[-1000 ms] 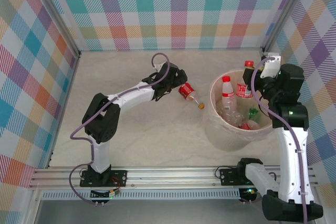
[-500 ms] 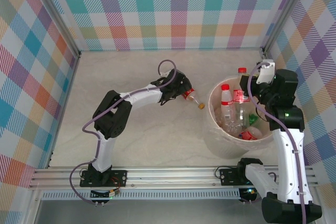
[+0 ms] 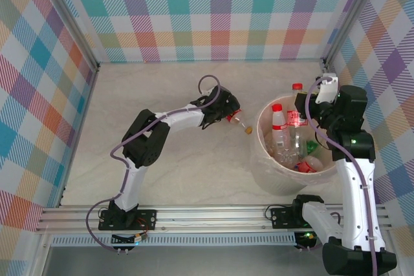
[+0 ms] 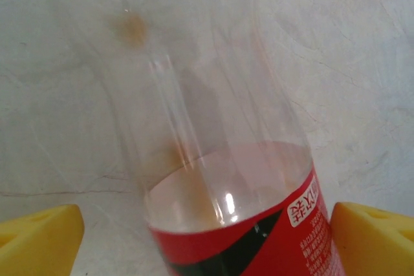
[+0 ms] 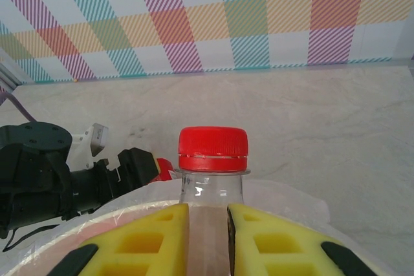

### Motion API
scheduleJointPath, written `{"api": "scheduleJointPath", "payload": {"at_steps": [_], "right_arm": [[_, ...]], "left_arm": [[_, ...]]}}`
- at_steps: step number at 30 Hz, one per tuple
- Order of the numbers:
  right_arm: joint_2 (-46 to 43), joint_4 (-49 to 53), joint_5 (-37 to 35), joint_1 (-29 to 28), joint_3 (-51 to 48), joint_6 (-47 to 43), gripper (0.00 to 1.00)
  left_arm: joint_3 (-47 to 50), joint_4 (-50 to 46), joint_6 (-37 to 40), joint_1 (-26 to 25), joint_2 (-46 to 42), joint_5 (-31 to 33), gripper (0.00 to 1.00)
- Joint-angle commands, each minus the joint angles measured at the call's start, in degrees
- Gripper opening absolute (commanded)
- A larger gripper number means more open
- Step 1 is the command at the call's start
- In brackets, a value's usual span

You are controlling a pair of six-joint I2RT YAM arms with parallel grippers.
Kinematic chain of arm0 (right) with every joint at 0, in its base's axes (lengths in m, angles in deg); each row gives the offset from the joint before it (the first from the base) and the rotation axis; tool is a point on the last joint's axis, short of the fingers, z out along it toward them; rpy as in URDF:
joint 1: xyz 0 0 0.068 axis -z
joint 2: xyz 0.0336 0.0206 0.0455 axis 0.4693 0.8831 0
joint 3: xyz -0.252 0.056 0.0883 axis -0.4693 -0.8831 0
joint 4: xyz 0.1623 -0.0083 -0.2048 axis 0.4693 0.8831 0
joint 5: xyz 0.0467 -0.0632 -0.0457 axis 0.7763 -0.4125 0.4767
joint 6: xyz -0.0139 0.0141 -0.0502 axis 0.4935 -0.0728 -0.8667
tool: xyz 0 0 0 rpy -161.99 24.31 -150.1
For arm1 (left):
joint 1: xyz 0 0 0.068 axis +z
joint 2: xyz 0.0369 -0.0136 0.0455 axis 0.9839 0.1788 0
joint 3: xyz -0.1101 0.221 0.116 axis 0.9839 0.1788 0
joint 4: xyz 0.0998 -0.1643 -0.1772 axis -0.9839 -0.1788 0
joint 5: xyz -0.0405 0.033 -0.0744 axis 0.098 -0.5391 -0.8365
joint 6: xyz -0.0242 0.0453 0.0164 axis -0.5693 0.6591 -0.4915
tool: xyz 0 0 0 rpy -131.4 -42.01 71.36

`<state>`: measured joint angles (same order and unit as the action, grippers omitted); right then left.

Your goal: Put the plastic bottles in the bin

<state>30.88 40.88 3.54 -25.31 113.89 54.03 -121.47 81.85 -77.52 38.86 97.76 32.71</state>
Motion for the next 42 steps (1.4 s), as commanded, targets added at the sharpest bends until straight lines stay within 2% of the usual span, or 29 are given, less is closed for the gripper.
{"api": "scheduleJointPath", "payload": {"at_steps": [1, 5, 10, 16, 24, 33, 38, 42], "right_arm": [[0.4, 2.9, 3.5, 0.1, -0.1, 0.3, 0.23], [1.4, 1.6, 6.5, 0.1, -0.5, 1.4, 0.23], [3.0, -1.7, 11.8, -0.3, -1.1, 4.3, 0.23], [5.3, -3.5, 12.1, -3.2, -0.7, 5.0, 0.23], [12.0, -6.6, 9.5, -12.1, 1.7, 4.7, 0.23], [22.2, -11.2, 11.4, -20.6, 6.9, 6.1, 0.23], [26.1, -13.1, 13.5, -22.3, 10.6, 7.7, 0.24], [28.5, -8.7, 11.5, -22.3, 15.9, 7.7, 0.24]], "left_arm": [[0.6, -0.1, -0.5, 0.3, 0.7, -0.7, 0.84], [5.0, 2.2, -0.9, 2.0, -1.9, -0.5, 0.73], [12.1, 3.9, -0.9, 5.2, -6.5, 0.5, 0.67], [17.3, 2.0, 1.1, 8.4, -12.3, 3.2, 0.65], [24.5, -3.3, 2.1, 12.8, -21.1, 6.5, 0.64], [33.5, -8.9, 4.6, 18.5, -34.8, 9.8, 0.63], [35.6, -12.8, 6.7, 20.3, -39.9, 11.8, 0.62], [35.4, -13.6, 7.5, 20.4, -41.1, 12.2, 0.62]]}}
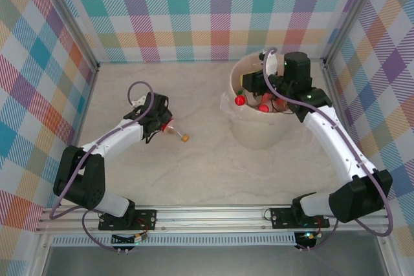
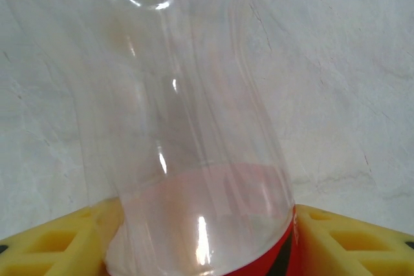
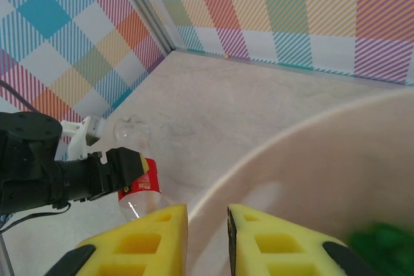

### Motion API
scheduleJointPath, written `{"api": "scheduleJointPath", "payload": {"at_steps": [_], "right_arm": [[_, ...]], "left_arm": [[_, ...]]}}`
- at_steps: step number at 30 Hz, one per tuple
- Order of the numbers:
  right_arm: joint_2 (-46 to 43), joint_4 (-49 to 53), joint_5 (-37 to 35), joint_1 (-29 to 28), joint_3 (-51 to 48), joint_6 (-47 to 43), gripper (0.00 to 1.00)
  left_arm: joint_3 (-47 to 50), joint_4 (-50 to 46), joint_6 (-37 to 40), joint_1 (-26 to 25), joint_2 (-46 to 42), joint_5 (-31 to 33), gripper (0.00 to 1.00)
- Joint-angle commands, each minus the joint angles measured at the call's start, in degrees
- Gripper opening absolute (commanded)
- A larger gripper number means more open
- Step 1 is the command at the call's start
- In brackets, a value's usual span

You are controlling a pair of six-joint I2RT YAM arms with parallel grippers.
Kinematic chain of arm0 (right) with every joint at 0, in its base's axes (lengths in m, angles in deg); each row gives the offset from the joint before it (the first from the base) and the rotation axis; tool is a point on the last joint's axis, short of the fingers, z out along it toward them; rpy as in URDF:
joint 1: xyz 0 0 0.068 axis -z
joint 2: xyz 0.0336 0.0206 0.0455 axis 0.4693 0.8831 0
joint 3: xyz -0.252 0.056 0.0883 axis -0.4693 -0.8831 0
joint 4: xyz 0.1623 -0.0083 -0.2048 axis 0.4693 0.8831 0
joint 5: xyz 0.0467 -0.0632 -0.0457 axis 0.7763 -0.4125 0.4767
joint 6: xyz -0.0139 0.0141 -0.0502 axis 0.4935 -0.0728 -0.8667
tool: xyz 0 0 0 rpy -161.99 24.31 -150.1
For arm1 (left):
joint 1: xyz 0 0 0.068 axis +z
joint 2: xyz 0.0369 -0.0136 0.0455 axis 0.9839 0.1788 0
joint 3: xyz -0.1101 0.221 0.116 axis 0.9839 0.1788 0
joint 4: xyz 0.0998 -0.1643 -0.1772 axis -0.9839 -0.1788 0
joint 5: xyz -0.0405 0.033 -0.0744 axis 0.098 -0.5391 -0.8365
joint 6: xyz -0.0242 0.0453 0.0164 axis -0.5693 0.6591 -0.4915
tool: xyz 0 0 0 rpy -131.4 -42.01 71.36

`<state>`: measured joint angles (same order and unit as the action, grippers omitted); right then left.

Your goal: Put the plastic bottles in the bin

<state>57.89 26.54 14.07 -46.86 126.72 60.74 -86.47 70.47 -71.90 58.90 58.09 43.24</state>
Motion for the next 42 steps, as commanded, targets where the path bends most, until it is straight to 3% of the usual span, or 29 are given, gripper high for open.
{"api": "scheduleJointPath", "payload": {"at_steps": [1, 4, 12, 18, 24, 30, 38, 42], "right_arm": [[2.0, 7.1, 0.1, -0.7, 4.3, 0.9, 0.24], [3.3, 11.8, -3.5, -0.7, 8.1, 1.3, 0.28], [2.9, 21.8, -10.7, 0.3, 19.3, 0.0, 0.51], [-0.2, 28.6, -9.3, -0.7, 22.6, -1.0, 0.52], [-1.7, 36.3, -15.4, -10.2, 23.5, -7.0, 0.51], [-2.0, 34.4, -15.1, -14.6, 20.0, -8.6, 0.49], [-3.3, 25.6, -26.0, -14.7, 11.5, -11.6, 0.48], [-3.0, 19.0, -27.5, -14.7, 7.9, -12.7, 0.48]], "left_arm": [[0.2, -2.1, 1.9, 0.3, -1.4, 1.5, 0.61], [-0.5, -1.8, 2.4, 0.3, -1.3, 0.8, 0.61], [-2.4, -2.3, 4.3, 0.2, -2.5, 0.4, 0.61], [-2.2, -1.6, 4.1, 0.2, -3.4, 1.0, 0.61], [-4.3, -2.9, 5.3, -0.2, -4.1, 1.1, 0.61], [-7.4, -4.7, 6.4, -0.7, -6.3, 1.3, 0.61], [-7.1, -5.6, 6.6, -0.8, -9.3, 2.7, 0.61], [-6.6, -5.0, 5.8, -0.8, -9.2, 2.5, 0.61]]}}
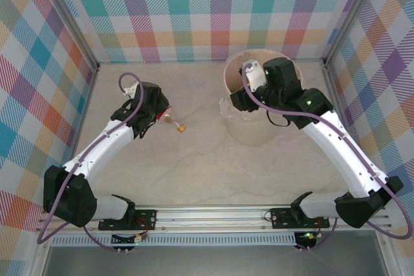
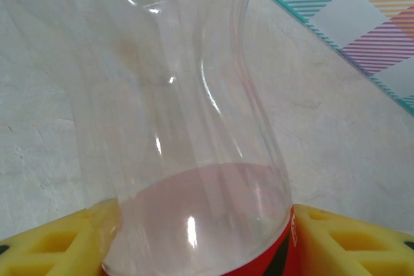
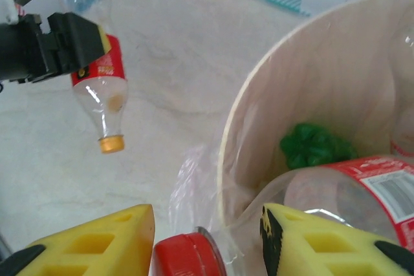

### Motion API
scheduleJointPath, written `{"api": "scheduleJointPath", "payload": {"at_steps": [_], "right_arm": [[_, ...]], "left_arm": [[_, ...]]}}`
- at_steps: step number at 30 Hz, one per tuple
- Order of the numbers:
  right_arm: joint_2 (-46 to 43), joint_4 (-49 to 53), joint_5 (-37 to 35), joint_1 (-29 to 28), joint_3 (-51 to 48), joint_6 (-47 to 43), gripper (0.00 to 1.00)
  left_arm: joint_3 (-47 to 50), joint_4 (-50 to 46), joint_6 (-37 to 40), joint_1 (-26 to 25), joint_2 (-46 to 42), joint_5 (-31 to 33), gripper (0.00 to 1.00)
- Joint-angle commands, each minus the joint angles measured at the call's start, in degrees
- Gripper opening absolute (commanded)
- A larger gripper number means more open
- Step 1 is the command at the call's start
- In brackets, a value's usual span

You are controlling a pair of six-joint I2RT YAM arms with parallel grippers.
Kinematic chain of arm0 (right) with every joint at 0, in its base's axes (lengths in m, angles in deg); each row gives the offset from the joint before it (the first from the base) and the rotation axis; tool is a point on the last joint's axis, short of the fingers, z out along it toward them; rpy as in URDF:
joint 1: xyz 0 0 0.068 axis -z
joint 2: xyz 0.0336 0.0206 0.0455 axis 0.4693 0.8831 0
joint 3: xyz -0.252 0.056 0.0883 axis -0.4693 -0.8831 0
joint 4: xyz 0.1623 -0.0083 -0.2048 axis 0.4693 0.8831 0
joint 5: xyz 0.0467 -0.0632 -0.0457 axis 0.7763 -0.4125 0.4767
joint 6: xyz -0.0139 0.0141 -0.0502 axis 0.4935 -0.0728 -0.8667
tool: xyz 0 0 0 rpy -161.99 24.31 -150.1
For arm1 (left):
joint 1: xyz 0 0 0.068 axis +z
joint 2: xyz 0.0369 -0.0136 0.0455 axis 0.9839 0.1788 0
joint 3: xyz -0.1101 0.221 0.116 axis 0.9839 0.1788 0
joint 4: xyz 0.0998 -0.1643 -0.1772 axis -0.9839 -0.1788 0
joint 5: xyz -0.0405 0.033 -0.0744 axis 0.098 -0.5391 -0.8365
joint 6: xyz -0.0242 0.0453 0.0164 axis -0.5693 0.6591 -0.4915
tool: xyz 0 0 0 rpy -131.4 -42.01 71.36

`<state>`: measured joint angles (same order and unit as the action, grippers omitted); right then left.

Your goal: Put the plastic bottles in the bin

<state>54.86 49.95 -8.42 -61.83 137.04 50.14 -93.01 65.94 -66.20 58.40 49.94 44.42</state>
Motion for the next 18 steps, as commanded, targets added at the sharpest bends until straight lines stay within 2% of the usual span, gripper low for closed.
{"api": "scheduleJointPath", "payload": {"at_steps": [1, 9, 13, 14, 18], "right_arm": [[0.5, -5.5, -4.9, 0.3, -2.6, -2.3, 0.48], [4.7, -10.5, -1.7, 0.3, 0.5, -0.6, 0.45], [5.0, -6.7, -1.0, 0.3, 4.5, -2.2, 0.48], [4.8, -5.1, -0.9, 0.3, 5.6, -3.6, 0.51], [3.8, 1.7, 1.0, 0.3, 9.2, -14.1, 0.81]], "left_arm": [[0.0, -0.3, 0.0, -0.3, -1.1, 1.0, 0.61], [-0.1, -0.9, 0.2, -0.4, -2.8, 1.4, 0.61], [0.4, -1.5, 0.5, -0.4, -4.1, 2.4, 0.61], [0.5, -1.5, 0.5, -0.4, -4.3, 2.6, 0.61], [0.7, -1.3, 0.6, -0.4, -4.4, 2.6, 0.61]]}}
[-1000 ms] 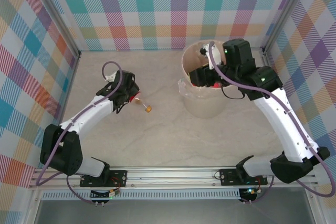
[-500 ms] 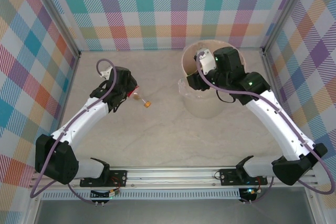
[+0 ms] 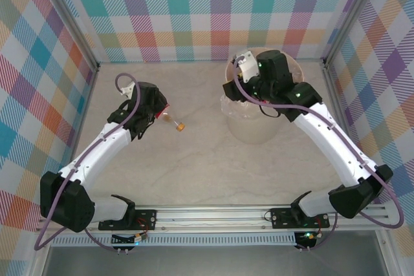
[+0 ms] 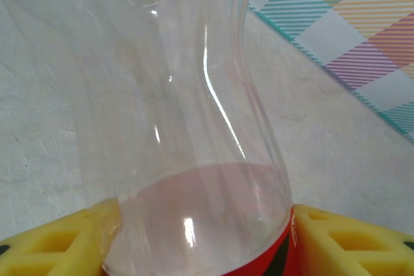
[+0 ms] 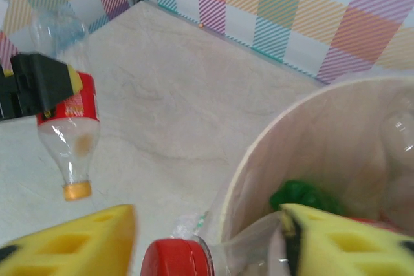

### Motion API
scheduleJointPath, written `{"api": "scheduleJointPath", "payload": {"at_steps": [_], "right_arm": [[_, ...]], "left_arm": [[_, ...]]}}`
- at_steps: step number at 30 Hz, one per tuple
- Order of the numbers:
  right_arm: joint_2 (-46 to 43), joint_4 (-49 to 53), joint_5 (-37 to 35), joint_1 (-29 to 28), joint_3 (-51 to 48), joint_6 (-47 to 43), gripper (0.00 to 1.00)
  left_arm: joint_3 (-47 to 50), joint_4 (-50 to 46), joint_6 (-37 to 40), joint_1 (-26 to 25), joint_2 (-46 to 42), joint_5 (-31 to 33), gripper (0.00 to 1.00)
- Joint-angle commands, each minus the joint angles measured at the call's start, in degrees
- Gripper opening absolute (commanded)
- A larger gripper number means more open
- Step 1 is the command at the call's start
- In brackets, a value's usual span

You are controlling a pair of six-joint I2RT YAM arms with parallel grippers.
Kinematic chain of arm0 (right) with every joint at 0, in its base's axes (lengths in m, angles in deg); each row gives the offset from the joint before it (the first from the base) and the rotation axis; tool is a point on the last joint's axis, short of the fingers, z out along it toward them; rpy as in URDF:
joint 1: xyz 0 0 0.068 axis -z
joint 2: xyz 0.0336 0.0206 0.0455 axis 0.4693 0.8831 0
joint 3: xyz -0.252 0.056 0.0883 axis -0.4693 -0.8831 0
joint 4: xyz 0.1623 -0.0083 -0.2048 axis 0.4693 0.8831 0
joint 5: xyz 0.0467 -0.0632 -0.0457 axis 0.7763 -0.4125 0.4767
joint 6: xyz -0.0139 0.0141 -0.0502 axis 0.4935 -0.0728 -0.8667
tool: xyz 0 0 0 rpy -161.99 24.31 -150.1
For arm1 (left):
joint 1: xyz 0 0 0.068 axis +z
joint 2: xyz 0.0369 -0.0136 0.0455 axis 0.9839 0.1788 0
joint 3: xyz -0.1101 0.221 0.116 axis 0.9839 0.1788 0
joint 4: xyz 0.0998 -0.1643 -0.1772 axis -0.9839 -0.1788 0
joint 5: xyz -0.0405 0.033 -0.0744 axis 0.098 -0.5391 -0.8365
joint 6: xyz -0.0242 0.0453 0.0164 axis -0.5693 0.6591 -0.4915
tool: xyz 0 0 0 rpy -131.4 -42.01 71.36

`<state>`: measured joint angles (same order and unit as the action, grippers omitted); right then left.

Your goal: Put the plastic bottles in the bin

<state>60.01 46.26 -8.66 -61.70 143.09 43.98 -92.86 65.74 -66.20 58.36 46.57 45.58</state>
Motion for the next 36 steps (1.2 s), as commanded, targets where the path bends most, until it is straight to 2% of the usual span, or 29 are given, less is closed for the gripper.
{"api": "scheduleJointPath", "payload": {"at_steps": [1, 3, 8, 13, 19, 23, 26, 30, 34, 36], "right_arm": [[-1.2, 6.7, 1.2, 0.2, 3.9, -10.3, 0.84], [-0.6, 9.7, 2.1, 0.3, 5.8, -15.3, 0.88], [-0.3, 9.4, 6.2, 0.3, 3.7, -24.4, 0.9], [1.1, 6.9, 7.4, 0.2, 0.9, -27.2, 0.89], [2.9, -0.3, 4.4, 0.2, -3.2, -28.8, 0.89], [2.6, -6.0, 2.9, 0.2, -5.5, -27.6, 0.81], [1.8, -7.0, 3.9, 0.2, -5.6, -26.0, 0.59], [0.7, -7.3, 3.8, 0.2, -5.8, -24.8, 0.51], [0.3, -6.8, 3.0, 0.2, -4.7, -22.2, 0.33], [0.2, -6.6, 2.1, 0.3, -3.7, -21.2, 0.31]], "left_arm": [[0.6, -1.0, 0.6, -0.3, -0.9, 1.3, 0.61], [0.6, -0.5, 0.5, -0.4, -0.8, 0.9, 0.61], [0.9, 0.5, -0.2, -0.4, -0.2, -0.1, 0.61], [0.9, 0.3, -0.2, -0.4, 0.3, 0.1, 0.61], [1.0, 0.5, -0.2, -0.4, 0.5, 0.3, 0.61], [1.0, 0.4, -0.6, -0.4, 0.6, 0.4, 0.61], [1.0, 0.2, -0.5, -0.4, 0.4, 0.6, 0.61], [1.0, 0.2, -0.4, -0.3, 0.5, 0.8, 0.61], [1.0, 0.6, -0.6, -0.4, 1.1, 0.3, 0.61], [1.0, 0.8, -0.7, -0.4, 1.2, 0.0, 0.61]]}}
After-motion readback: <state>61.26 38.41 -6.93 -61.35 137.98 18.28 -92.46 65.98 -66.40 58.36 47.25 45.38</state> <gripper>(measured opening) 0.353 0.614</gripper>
